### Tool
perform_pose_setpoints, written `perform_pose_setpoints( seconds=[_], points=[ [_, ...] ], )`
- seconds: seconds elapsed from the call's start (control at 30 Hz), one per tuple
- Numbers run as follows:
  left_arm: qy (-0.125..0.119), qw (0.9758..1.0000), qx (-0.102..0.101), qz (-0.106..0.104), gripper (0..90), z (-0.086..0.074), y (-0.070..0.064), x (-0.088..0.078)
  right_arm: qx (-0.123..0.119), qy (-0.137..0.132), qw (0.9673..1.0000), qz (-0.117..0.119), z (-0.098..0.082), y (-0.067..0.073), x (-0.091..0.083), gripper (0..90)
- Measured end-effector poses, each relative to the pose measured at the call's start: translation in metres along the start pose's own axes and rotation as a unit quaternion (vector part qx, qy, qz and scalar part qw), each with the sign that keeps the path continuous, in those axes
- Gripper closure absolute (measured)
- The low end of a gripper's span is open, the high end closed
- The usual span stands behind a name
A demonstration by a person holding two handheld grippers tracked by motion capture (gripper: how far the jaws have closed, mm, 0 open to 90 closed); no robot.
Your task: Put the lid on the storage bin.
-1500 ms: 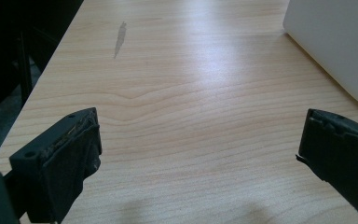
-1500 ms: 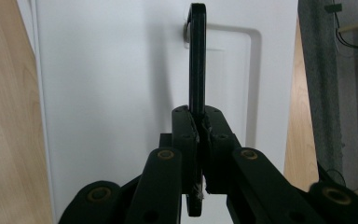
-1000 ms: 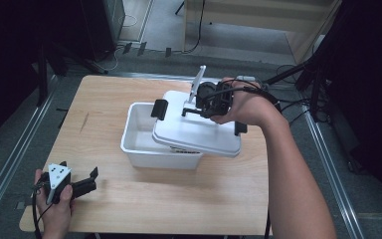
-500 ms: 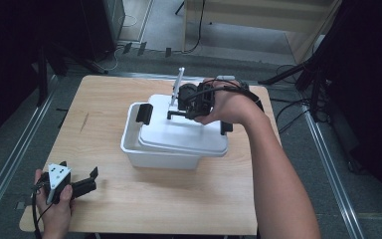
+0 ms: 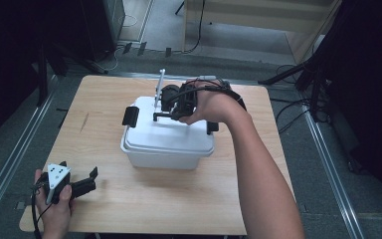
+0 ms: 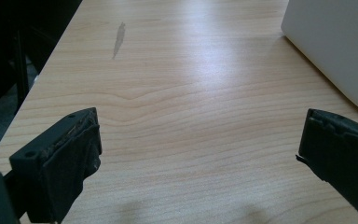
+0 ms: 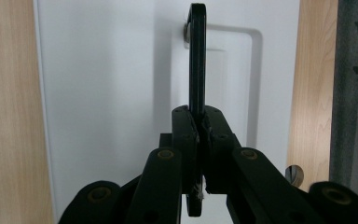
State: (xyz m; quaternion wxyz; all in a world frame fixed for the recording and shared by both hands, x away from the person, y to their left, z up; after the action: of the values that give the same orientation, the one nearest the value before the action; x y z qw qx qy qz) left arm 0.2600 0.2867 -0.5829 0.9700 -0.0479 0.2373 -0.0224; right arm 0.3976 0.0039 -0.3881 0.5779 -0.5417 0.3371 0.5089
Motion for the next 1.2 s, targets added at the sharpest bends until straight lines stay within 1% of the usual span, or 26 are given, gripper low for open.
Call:
perform_pose_setpoints(
  seconds=[0.03, 0.1, 0.17, 0.2, 0.23, 0.27, 0.3, 0.37, 0.4, 0.53, 0.6, 0.67, 0.7, 0.77, 0.83, 1.0, 1.03, 1.07, 1.1, 1.13, 1.17, 1.2],
  points=[
    [0.000, 1.0000, 0.000, 0.000, 0.0, 0.000, 0.000, 0.000, -0.004, 0.000, 1.0000, 0.001, 0.001, 0.000, 0.001, 85.9],
    [0.000, 1.0000, 0.000, 0.000, 0.0, 0.000, 0.000, 0.000, 0.004, 0.005, 1.0000, 0.003, 0.003, 0.001, 0.002, 85.9],
    [0.000, 1.0000, 0.000, 0.000, 0.0, 0.000, 0.000, 0.000, -0.003, 0.000, 1.0000, 0.004, 0.005, 0.000, 0.005, 85.9],
    [0.000, 1.0000, 0.000, 0.000, 0.0, 0.000, 0.000, 0.000, 0.004, 0.004, 1.0000, 0.005, 0.005, 0.001, 0.005, 85.9],
    [0.000, 1.0000, 0.000, 0.000, 0.0, 0.000, 0.000, 0.000, -0.002, 0.000, 1.0000, 0.007, 0.006, 0.000, 0.007, 85.9],
    [0.000, 1.0000, 0.000, 0.000, 0.0, 0.000, 0.000, 0.000, 0.003, 0.003, 1.0000, 0.006, 0.007, 0.000, 0.007, 85.9],
    [0.000, 1.0000, 0.000, 0.000, 0.0, 0.000, 0.000, 0.000, -0.004, 0.001, 1.0000, 0.006, 0.008, -0.001, 0.009, 85.9],
    [0.000, 1.0000, 0.000, 0.000, 0.0, 0.000, 0.000, 0.000, 0.000, 0.005, 1.0000, 0.007, 0.008, -0.001, 0.011, 85.9],
    [0.000, 1.0000, 0.000, 0.000, 0.0, 0.000, 0.000, 0.000, -0.002, 0.002, 1.0000, 0.007, 0.009, -0.001, 0.012, 85.9],
    [0.000, 1.0000, -0.001, -0.001, 0.0, 0.000, 0.000, 0.000, -0.003, 0.003, 0.9999, 0.010, 0.013, -0.001, 0.016, 85.9],
    [0.000, 1.0000, -0.001, -0.001, 0.0, 0.000, 0.000, 0.000, 0.003, 0.004, 0.9999, 0.012, 0.014, -0.001, 0.017, 85.9],
    [0.000, 1.0000, -0.001, -0.001, 0.0, 0.000, 0.000, 0.000, -0.003, 0.002, 0.9999, 0.013, 0.016, -0.001, 0.019, 85.9],
    [0.000, 1.0000, -0.001, -0.001, 0.0, 0.000, 0.000, 0.000, -0.001, 0.006, 0.9999, 0.012, 0.016, -0.001, 0.020, 85.9],
    [0.000, 1.0000, -0.001, -0.001, 0.0, 0.000, 0.000, 0.000, -0.007, 0.001, 0.9999, 0.014, 0.017, -0.001, 0.022, 85.8],
    [0.000, 1.0000, -0.001, -0.001, 0.0, 0.000, 0.000, 0.000, 0.000, 0.004, 0.9999, 0.015, 0.018, 0.000, 0.023, 85.8],
    [0.000, 1.0000, 0.000, -0.001, 0.0, 0.000, 0.000, 0.000, 0.002, 0.000, 0.9999, 0.011, 0.018, 0.001, 0.023, 85.2],
    [0.000, 1.0000, 0.000, -0.001, 0.0, 0.000, 0.000, 0.000, -0.001, -0.004, 0.9999, 0.012, 0.018, 0.002, 0.023, 82.3],
    [0.000, 1.0000, 0.000, -0.001, 0.0, 0.000, 0.000, 0.000, -0.002, -0.011, 0.9998, 0.016, 0.019, 0.003, 0.023, 74.7],
    [0.000, 1.0000, 0.000, 0.000, 0.0, 0.000, 0.000, 0.000, 0.007, -0.014, 0.9997, 0.021, 0.019, 0.005, 0.022, 69.0],
    [0.000, 1.0000, 0.000, 0.000, 0.0, 0.000, 0.000, 0.000, 0.009, -0.017, 0.9995, 0.023, 0.019, 0.008, 0.021, 63.9],
    [0.000, 1.0000, 0.000, 0.000, 0.0, 0.000, 0.000, 0.000, -0.003, -0.022, 0.9995, 0.021, 0.020, 0.008, 0.020, 57.8],
    [0.000, 1.0000, 0.000, 0.000, 0.0, 0.000, 0.000, 0.000, -0.001, -0.019, 0.9996, 0.020, 0.019, 0.010, 0.019, 51.5]
  ],
)
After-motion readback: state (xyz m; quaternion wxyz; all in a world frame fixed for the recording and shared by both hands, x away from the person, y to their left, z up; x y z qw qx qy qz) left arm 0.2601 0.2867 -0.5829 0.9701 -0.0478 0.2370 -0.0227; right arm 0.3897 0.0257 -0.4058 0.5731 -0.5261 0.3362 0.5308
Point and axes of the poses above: each handheld gripper's, and its own axes: x roughly forward along the jaws, z roughly out of its top, y roughly to its left, the point moved 7 cm from there along x, roughly forward along the jaws, and after that the axes turned 6 degrees about -x, right-handed, at the moved point
